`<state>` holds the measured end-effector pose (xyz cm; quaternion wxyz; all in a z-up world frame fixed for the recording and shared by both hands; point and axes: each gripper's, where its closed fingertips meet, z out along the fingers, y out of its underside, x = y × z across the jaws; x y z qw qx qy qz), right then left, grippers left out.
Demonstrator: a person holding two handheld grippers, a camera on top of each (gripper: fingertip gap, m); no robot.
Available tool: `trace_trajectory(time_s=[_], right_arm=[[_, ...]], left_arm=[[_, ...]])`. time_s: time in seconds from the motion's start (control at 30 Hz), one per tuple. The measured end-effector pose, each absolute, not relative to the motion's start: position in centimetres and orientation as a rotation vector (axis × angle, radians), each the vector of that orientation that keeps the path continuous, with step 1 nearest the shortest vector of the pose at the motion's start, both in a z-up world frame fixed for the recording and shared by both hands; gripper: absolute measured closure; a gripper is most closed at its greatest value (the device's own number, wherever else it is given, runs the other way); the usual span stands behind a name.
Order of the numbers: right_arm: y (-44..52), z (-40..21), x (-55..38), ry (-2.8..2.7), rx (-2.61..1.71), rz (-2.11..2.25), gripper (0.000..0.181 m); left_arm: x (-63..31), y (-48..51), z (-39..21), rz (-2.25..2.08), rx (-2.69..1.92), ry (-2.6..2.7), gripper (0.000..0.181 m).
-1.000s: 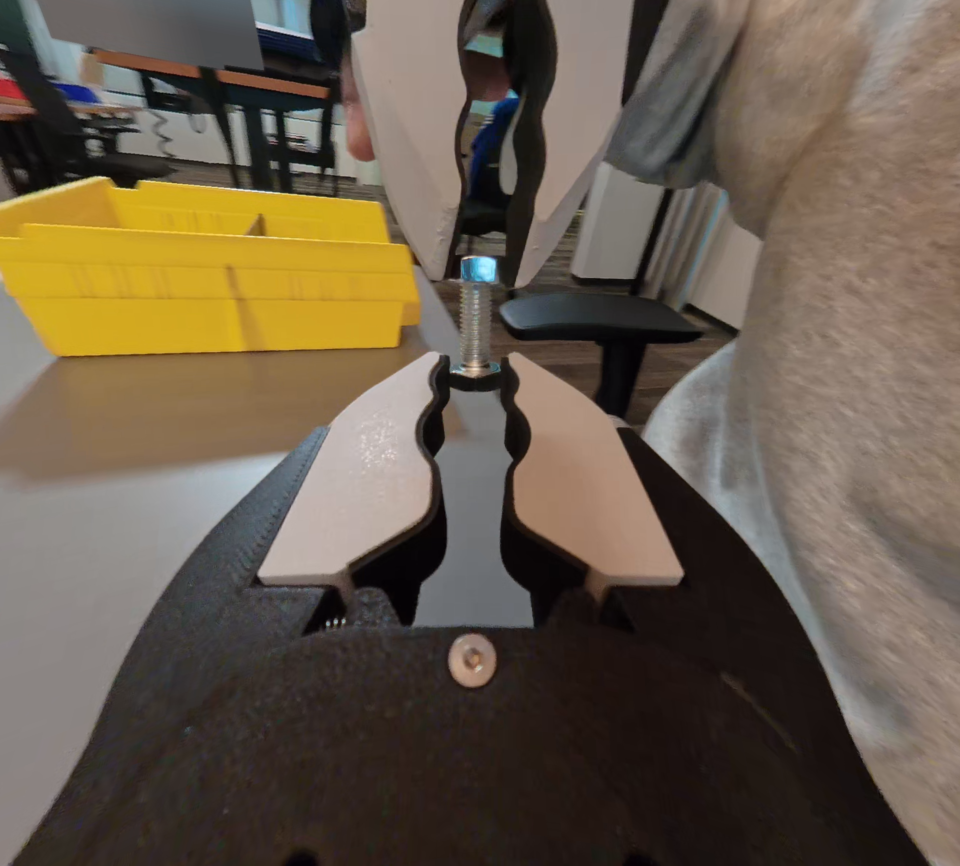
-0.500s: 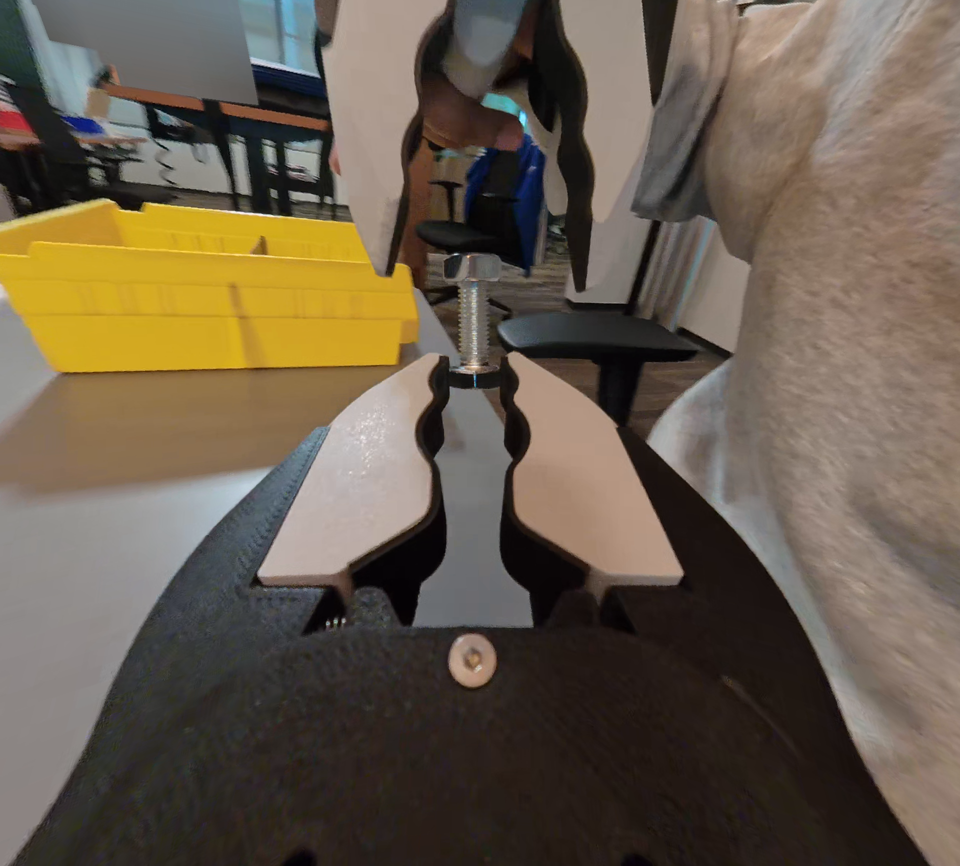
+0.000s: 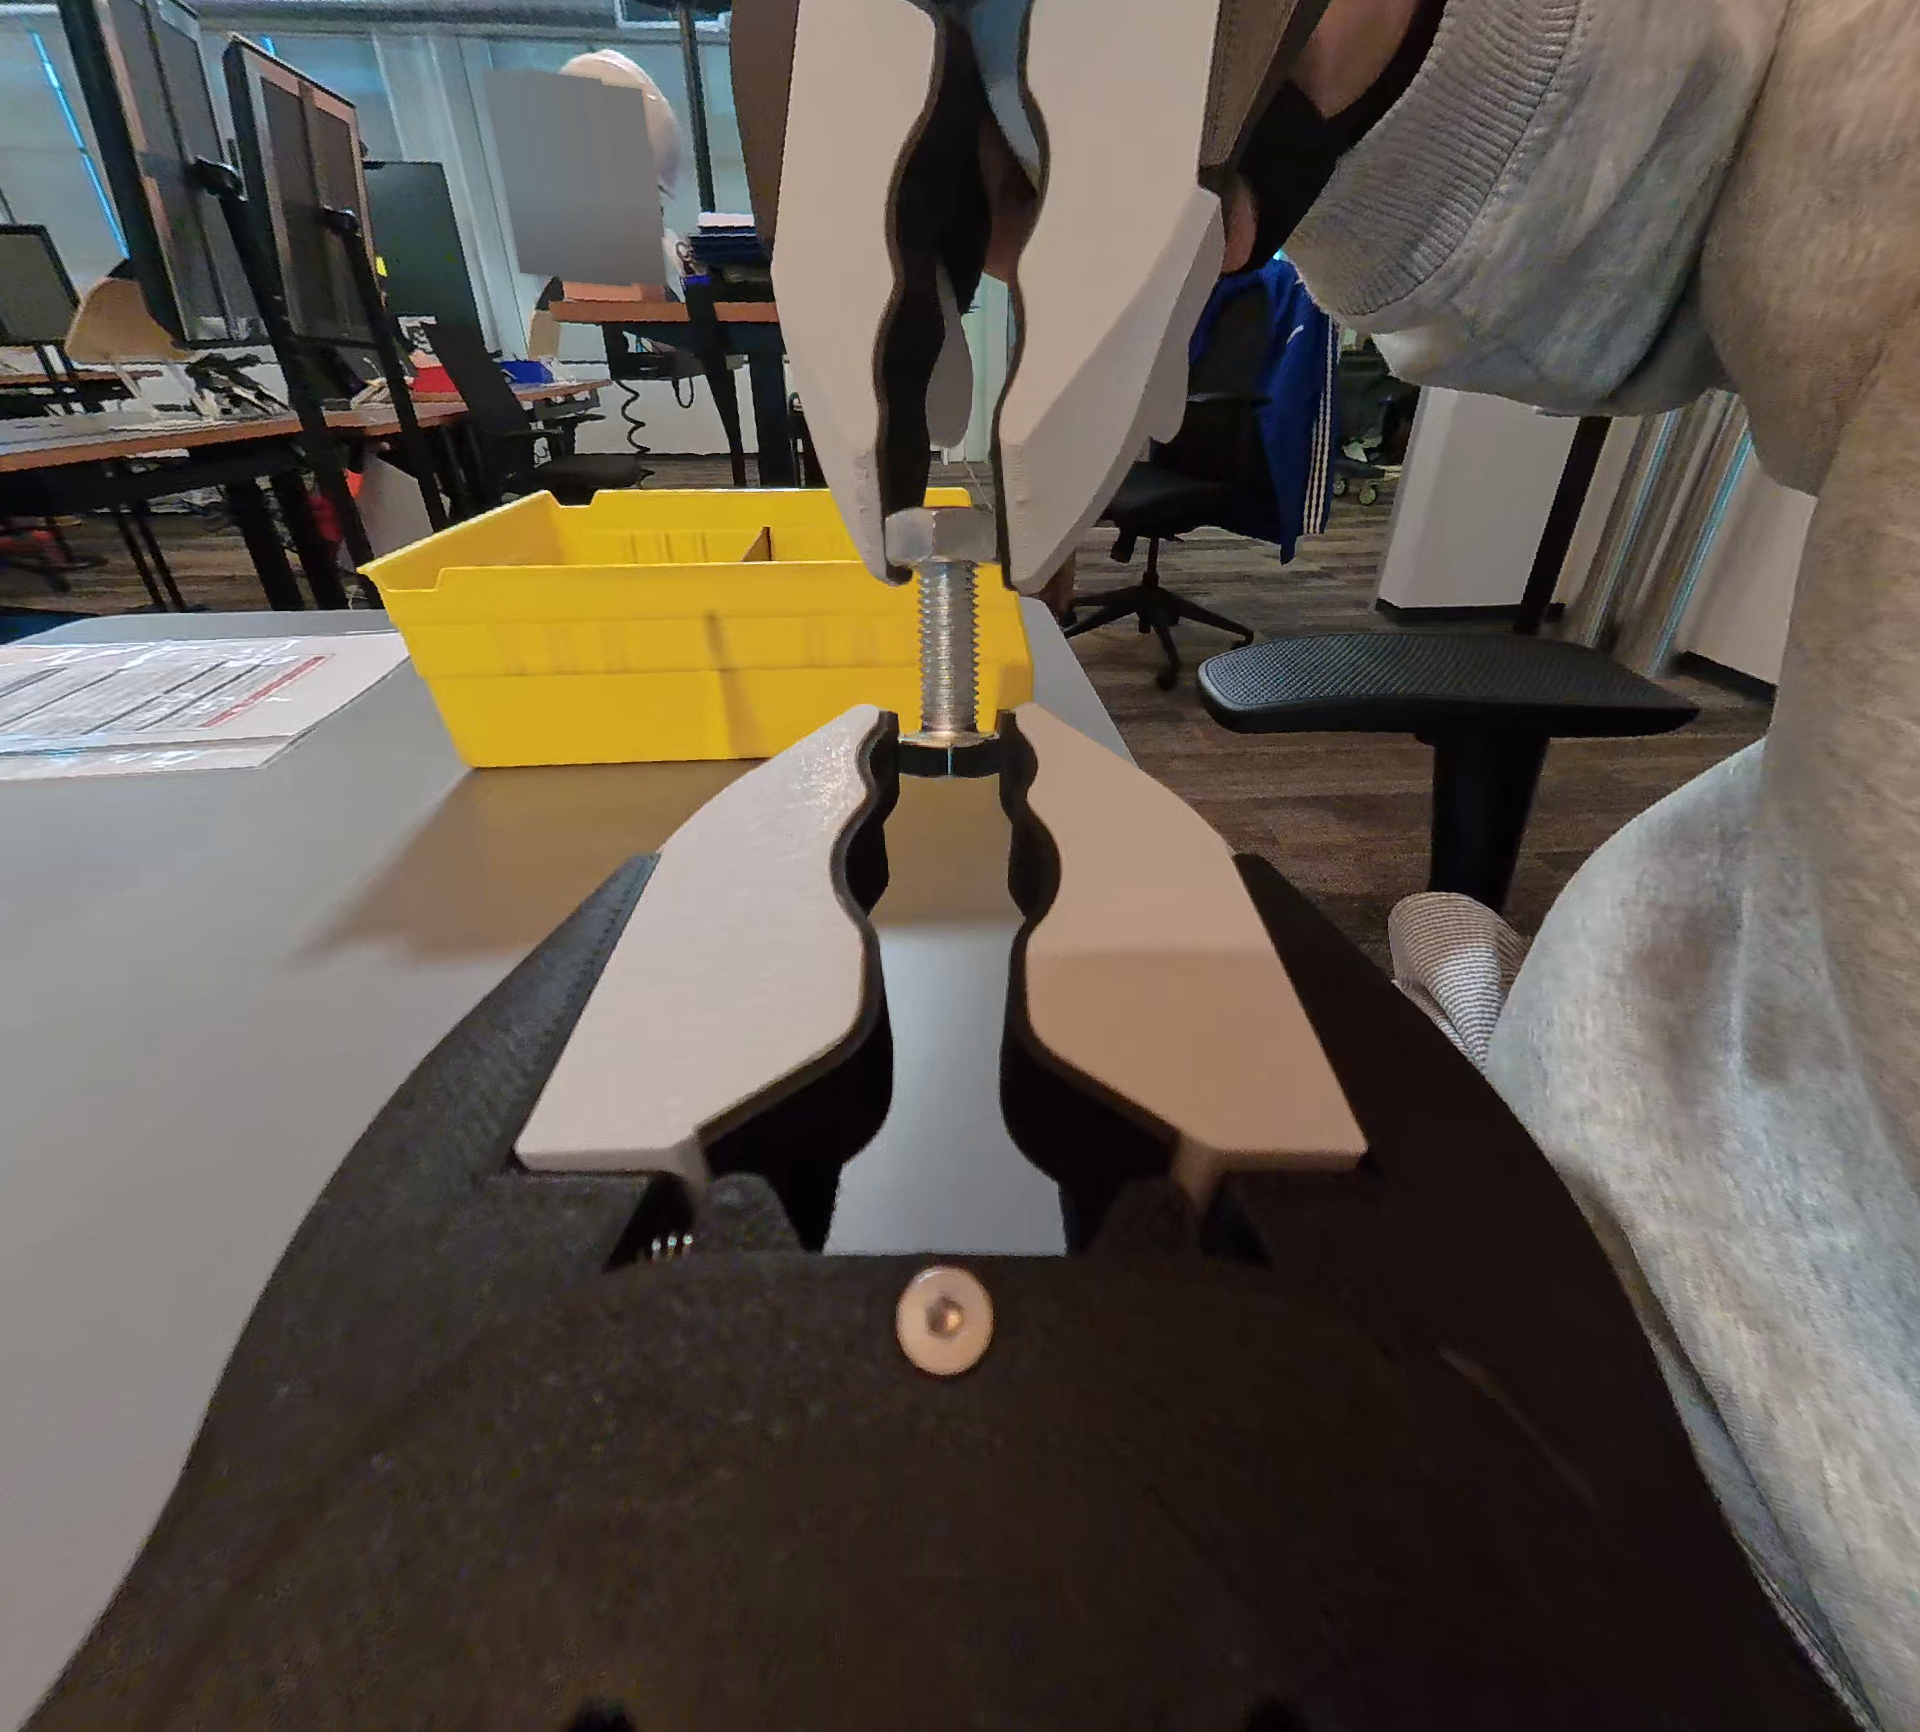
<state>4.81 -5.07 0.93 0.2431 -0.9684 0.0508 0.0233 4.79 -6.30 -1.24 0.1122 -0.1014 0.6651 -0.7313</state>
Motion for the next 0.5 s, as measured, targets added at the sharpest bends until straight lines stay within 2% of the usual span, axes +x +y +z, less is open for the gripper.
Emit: trace_trajectory(time_s=[0.13,0.33,0.43,0.5], right_arm=[[-5.3,0.7,4.6,0.049,-2.683,0.039,0.163],[-6.0,0.8,2.3,-0.457,-2.685,-0.019,0.163],[-6.1,0.9,2.1,-0.419,-2.713,-0.021,0.162],[-6.2,0.7,2.2,-0.310,-2.747,0.009,0.149]], left_arm=[[4.6,-6.5,-1.5,-2.159,-0.292,1.985,0.162],[1.7,-7.4,-1.4,-2.331,-0.150,2.118,0.162],[1.2,-7.5,-1.3,-2.362,-0.131,2.129,0.162],[1.7,-7.4,-1.4,-2.337,-0.157,2.110,0.162]])
